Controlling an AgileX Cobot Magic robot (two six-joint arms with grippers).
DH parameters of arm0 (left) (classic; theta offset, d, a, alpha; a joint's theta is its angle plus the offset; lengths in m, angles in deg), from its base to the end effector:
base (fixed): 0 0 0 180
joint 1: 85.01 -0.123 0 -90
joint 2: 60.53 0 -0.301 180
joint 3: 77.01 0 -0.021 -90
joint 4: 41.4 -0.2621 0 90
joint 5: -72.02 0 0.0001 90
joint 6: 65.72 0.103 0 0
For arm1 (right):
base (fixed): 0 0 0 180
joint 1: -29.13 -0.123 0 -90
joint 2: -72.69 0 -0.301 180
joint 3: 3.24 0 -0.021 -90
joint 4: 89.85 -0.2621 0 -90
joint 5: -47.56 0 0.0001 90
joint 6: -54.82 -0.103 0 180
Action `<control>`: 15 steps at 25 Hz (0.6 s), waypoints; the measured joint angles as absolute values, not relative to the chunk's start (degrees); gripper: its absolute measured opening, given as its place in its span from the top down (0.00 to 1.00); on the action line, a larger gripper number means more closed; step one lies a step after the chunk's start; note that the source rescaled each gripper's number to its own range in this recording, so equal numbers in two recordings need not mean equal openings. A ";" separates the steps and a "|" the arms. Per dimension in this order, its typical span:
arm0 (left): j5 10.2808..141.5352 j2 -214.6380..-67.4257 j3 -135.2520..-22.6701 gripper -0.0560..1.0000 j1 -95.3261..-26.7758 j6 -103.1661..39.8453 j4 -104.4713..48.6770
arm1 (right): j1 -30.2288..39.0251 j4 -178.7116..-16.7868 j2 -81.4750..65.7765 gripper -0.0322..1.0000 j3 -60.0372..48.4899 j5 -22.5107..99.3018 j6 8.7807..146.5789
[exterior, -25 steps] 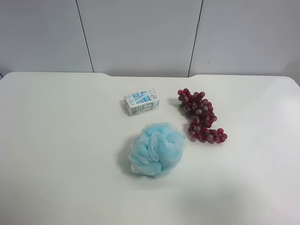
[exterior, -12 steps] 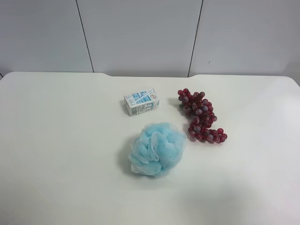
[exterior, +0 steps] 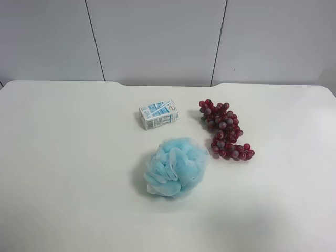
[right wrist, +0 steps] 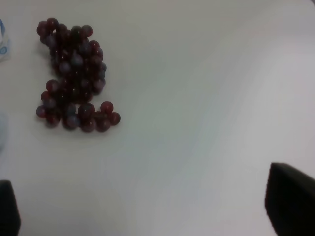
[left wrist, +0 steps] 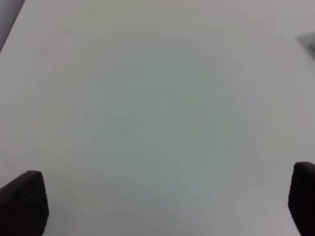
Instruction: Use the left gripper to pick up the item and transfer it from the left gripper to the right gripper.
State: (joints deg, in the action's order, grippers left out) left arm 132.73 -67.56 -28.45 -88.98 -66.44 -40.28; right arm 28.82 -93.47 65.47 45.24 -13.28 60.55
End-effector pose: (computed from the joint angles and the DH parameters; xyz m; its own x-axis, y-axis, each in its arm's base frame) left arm -0.0020 -0.0019 0.2796 -0.4406 -0.0528 -0.8961 -0.0637 0.9976 -0.0274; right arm -0.0020 0.0057 0.2799 -0.4412 -0.0714 -0.8946 -0.0855 0.9956 -0.0373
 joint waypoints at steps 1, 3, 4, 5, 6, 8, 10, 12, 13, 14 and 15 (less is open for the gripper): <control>132.73 -67.56 -28.45 0.00 -89.12 -66.44 -40.28 | 28.82 -93.47 65.47 0.00 45.24 -13.28 60.55; 132.73 -67.56 -28.45 0.00 -89.12 -66.44 -40.28 | 28.82 -93.47 65.47 0.00 45.24 -13.28 60.55; 132.73 -67.56 -28.45 0.00 -89.12 -66.44 -40.28 | 28.82 -93.47 65.47 0.00 45.24 -13.28 60.49; 132.73 -67.56 -28.45 0.00 -89.12 -66.44 -40.28 | 28.82 -93.47 65.47 0.00 45.24 -13.28 60.49; 132.73 -67.56 -28.45 0.00 -89.12 -66.44 -40.28 | 28.82 -93.47 65.47 0.00 45.24 -13.28 60.49; 132.73 -67.56 -28.45 0.00 -89.12 -66.44 -40.28 | 28.82 -93.47 65.47 0.00 45.24 -13.28 60.49; 132.73 -67.56 -28.45 0.00 -89.12 -66.44 -40.28 | 28.82 -93.47 65.47 0.00 45.24 -13.28 60.49; 132.73 -67.56 -28.45 0.00 -89.12 -66.44 -40.28 | 28.82 -93.47 65.47 0.00 45.24 -13.28 60.49; 132.73 -67.56 -28.45 0.00 -89.12 -66.44 -40.28 | 28.82 -93.47 65.47 0.00 45.24 -13.28 60.49; 132.73 -67.56 -28.45 0.00 -89.12 -66.44 -40.28 | 28.82 -93.47 65.47 0.00 45.24 -13.28 60.49; 132.73 -67.56 -28.45 0.00 -89.12 -66.44 -40.28 | 28.82 -93.47 65.47 0.00 45.24 -13.28 60.49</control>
